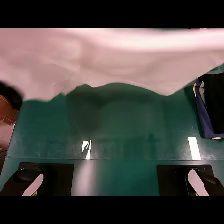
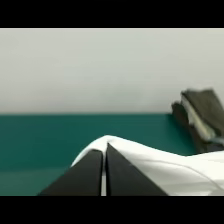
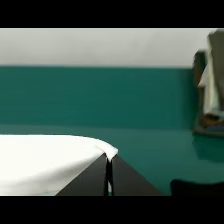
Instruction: Fold the shirts.
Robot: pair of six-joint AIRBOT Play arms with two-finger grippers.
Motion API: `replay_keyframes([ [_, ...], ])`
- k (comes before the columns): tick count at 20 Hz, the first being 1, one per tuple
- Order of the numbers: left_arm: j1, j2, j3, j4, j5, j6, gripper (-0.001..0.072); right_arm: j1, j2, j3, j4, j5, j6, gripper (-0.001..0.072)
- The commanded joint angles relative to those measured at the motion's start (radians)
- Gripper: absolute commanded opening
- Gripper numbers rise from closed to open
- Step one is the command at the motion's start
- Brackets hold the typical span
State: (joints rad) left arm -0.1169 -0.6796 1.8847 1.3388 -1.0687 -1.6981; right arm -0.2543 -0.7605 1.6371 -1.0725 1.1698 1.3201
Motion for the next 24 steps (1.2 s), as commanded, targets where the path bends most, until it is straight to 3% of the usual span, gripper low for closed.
replay_keyframes([
  [1,0.0,-0.002,0.25,0.031,0.106,0.005,0.002,-0.108,0.03,0.201,-0.003,-0.014,0.0,0.0014],
  [4,0.0,-0.007,0.272,0.125,0.129,0.004,0.002,-0.175,-0.026,0.329,-0.003,0.032,0.027,0.0014],
  [8,0.0,-0.09,0.154,0.184,-0.019,0.005,0.0021,-0.169,-0.168,0.421,0.008,0.171,0.106,0.0013],
  [12,0.0,-0.28,-0.037,0.191,-0.143,0.033,0.0022,-0.008,-0.316,0.254,-0.024,0.274,0.114,0.0013],
  [14,0.0,-0.399,-0.129,0.19,-0.16,0.033,0.0022,0.097,-0.401,0.137,-0.136,0.285,0.134,0.0013],
  [19,0.0,-0.715,-0.263,0.191,-0.101,0.061,0.0022,0.227,-0.666,-0.057,-0.185,0.236,0.143,0.0013],
  [24,0.002,-0.908,-0.263,0.191,0.129,0.084,0.0022,0.231,-0.917,0.032,-0.184,0.105,0.143,0.0013],
])
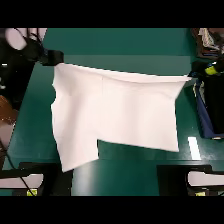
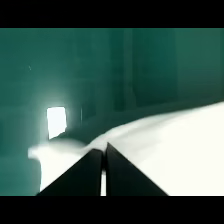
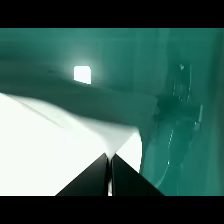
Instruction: Fold the shirts.
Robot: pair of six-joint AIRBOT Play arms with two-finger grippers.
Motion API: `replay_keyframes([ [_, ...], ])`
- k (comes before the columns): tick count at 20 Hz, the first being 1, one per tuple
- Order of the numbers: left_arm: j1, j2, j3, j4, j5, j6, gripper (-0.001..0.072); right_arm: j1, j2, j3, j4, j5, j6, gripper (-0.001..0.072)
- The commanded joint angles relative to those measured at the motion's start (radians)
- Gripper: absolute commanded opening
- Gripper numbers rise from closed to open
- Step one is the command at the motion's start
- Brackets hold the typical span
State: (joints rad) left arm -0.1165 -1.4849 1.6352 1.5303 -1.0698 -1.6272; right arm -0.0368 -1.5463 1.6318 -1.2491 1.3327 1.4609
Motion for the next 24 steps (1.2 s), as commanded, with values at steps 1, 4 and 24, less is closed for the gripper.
replay_keyframes([
  [1,0.001,-0.109,-0.014,0.0,0.174,0.013,0.0022,0.007,-0.163,0.081,-0.008,-0.057,0.002,0.0013],
  [4,0.001,-0.11,-0.003,0.011,0.187,0.014,0.0022,0.004,-0.189,0.169,-0.008,-0.043,0.002,0.0013],
  [24,0.001,0.027,-0.276,0.156,-0.308,0.051,0.0416,0.009,0.155,-0.362,-0.001,-0.014,-0.015,0.0412],
])
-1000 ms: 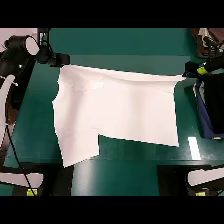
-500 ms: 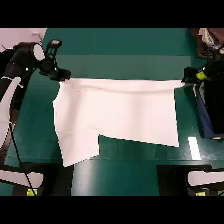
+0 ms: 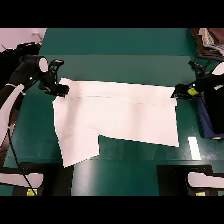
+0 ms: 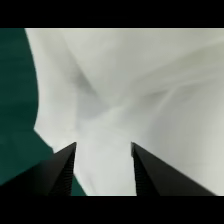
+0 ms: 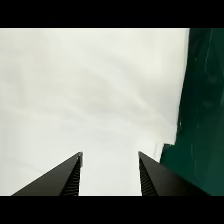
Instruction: Fold the shirts.
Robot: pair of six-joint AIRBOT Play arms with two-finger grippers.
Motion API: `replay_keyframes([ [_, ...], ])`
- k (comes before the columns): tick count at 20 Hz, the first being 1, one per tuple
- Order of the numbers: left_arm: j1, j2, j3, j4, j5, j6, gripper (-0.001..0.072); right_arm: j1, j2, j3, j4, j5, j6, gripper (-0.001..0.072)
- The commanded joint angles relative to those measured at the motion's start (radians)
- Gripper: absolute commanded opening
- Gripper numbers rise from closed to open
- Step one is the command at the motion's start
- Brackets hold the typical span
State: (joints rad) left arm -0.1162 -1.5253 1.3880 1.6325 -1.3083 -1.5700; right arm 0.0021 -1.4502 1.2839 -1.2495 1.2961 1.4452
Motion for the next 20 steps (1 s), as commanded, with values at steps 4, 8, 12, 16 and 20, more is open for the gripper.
replay_keyframes([
  [4,0.001,0.337,-0.325,0.047,-0.061,-0.092,0.0417,-0.1,0.217,-0.06,0.001,0.042,-0.019,0.0412],
  [8,0.001,0.627,-0.675,-0.054,-0.072,-0.173,0.0418,-0.119,0.328,-0.141,0.002,0.001,-0.026,0.0411],
  [12,0.0,0.823,-0.861,-0.202,-0.055,-0.238,0.0446,-0.089,0.34,-0.155,0.002,-0.002,-0.026,0.0411],
  [16,0.001,0.861,-0.947,-0.237,0.025,-0.264,0.0445,-0.031,0.34,-0.155,0.002,-0.011,-0.026,0.0411],
  [20,0.0,0.86,-1.028,-0.346,0.193,-0.264,0.0444,-0.012,0.34,-0.155,0.002,-0.006,-0.026,0.0411],
])
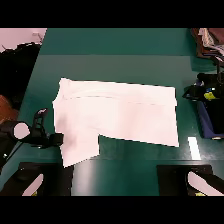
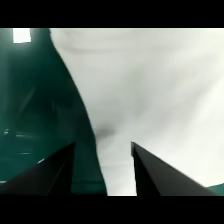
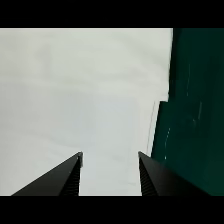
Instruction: Fold the shirts.
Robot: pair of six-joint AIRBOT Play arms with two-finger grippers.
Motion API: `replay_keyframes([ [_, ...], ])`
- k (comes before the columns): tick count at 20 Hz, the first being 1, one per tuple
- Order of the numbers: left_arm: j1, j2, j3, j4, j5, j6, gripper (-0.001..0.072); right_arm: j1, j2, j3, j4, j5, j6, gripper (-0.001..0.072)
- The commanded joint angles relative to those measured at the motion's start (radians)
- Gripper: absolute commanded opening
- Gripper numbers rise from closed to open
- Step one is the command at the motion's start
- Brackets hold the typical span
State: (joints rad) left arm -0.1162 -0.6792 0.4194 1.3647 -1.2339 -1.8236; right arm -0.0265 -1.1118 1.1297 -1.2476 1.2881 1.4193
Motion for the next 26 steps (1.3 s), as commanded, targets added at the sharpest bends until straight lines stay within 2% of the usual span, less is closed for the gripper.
replay_keyframes([
  [1,0.0,0.014,-0.069,-0.08,0.146,-0.01,0.0443,0.016,0.002,-0.001,-0.002,0.01,0.0,0.0411],
  [2,0.0,0.014,-0.075,-0.079,0.154,-0.01,0.0414,0.016,0.002,-0.001,-0.002,0.022,0.0,0.0411],
  [5,0.0,0.014,-0.077,-0.08,0.144,-0.01,0.0414,0.016,0.002,-0.002,-0.005,0.042,0.0,0.041],
  [6,0.0,0.014,-0.077,-0.08,0.139,-0.01,0.0301,0.016,0.002,-0.002,-0.014,0.056,-0.001,0.0411],
  [7,0.0,0.014,-0.076,-0.083,0.137,-0.01,0.0081,0.01,0.002,-0.002,-0.022,0.078,-0.008,0.041],
  [8,0.0,0.014,-0.073,-0.087,0.133,-0.01,0.0022,-0.005,0.004,-0.01,-0.032,0.097,-0.008,0.041],
  [12,0.0,0.014,0.005,-0.095,0.08,0.021,0.0022,-0.154,0.066,-0.204,-0.036,0.121,-0.008,0.041],
  [15,0.0,0.014,0.073,-0.095,0.104,0.026,0.0022,-0.319,0.082,-0.407,-0.034,0.164,-0.008,0.0413],
  [18,0.0,0.014,0.091,-0.095,0.136,0.026,0.0022,-0.423,0.083,-0.543,0.049,0.165,-0.022,0.041],
  [21,0.0,0.014,0.091,-0.094,0.142,0.026,0.0022,-0.419,0.082,-0.616,0.086,0.124,-0.04,0.041],
  [26,0.0,0.014,0.091,-0.093,0.142,0.029,0.0022,-0.306,0.082,-0.639,0.087,0.085,-0.039,0.0408],
])
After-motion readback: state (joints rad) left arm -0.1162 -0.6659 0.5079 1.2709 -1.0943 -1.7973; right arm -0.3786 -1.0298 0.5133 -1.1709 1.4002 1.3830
